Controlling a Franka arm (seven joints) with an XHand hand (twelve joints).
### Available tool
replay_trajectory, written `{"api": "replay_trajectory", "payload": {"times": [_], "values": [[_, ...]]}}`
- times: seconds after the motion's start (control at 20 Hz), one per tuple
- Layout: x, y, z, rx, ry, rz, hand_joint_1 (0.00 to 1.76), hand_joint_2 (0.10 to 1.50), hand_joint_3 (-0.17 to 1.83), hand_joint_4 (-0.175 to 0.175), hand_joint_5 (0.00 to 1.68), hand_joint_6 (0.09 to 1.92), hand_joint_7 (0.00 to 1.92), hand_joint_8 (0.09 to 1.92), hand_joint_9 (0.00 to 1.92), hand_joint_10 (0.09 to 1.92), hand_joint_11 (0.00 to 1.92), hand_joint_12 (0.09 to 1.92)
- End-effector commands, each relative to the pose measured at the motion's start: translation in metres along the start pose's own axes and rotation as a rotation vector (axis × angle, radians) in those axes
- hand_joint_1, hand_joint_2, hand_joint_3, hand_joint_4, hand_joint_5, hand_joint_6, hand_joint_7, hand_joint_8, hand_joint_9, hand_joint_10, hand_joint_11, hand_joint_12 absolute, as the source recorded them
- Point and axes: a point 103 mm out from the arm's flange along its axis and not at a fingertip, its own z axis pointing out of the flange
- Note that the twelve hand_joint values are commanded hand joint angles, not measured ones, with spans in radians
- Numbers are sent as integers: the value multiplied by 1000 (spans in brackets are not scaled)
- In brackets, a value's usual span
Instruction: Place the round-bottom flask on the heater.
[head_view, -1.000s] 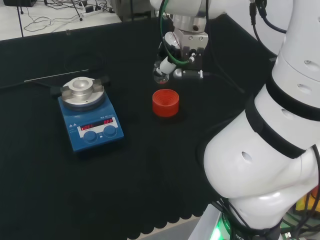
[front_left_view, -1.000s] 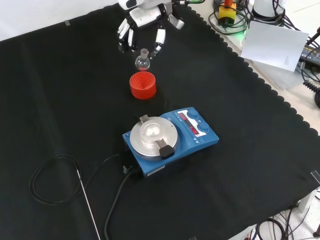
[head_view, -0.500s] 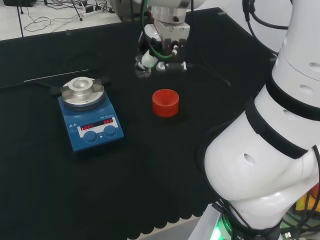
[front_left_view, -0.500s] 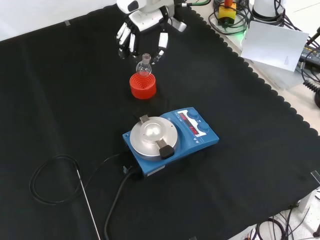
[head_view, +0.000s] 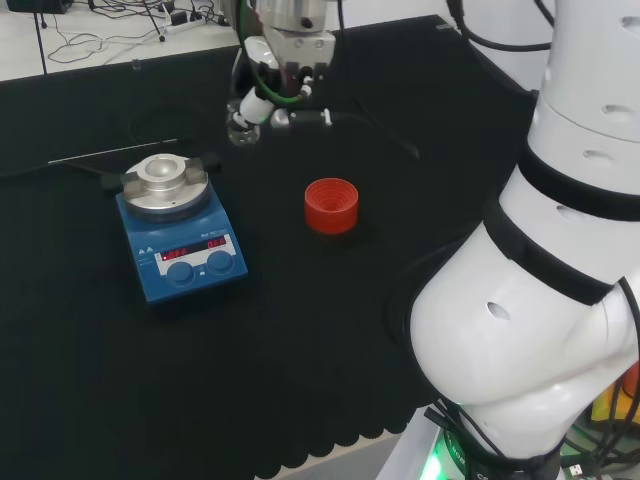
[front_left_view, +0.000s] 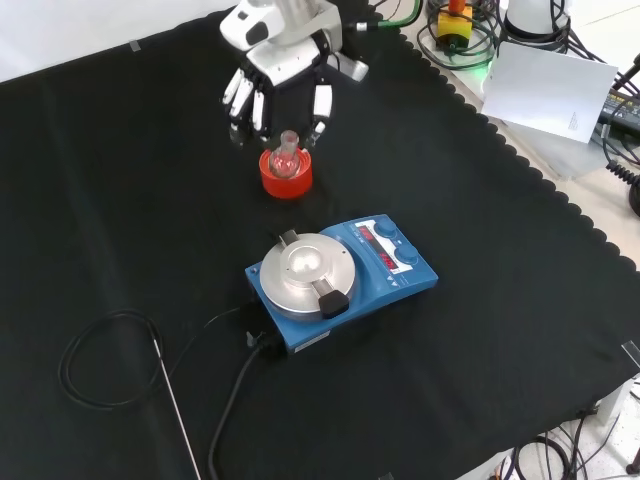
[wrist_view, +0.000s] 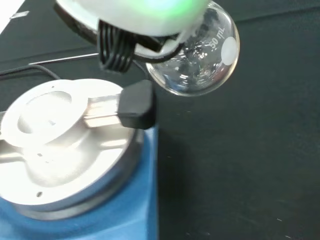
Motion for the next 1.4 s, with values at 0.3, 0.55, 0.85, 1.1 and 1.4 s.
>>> {"api": "replay_trajectory", "payload": {"times": [0.3, 0.55, 0.85, 1.1, 1.4], "values": [[58, 31, 18, 63, 13, -80, 1146, 620, 755, 70, 1244, 769, 547, 697, 773, 561, 554, 1271], [76, 37, 24, 79, 12, -109, 1146, 619, 757, 70, 1244, 770, 547, 697, 772, 561, 554, 1271], [94, 38, 27, 93, 16, -132, 1146, 618, 758, 69, 1243, 772, 546, 698, 772, 561, 554, 1271], [109, 40, 29, 102, 9, -156, 1146, 618, 760, 69, 1243, 773, 545, 699, 771, 562, 553, 1271], [113, 44, 38, 119, 5, -164, 1146, 617, 762, 68, 1243, 775, 543, 699, 771, 562, 553, 1271]]}}
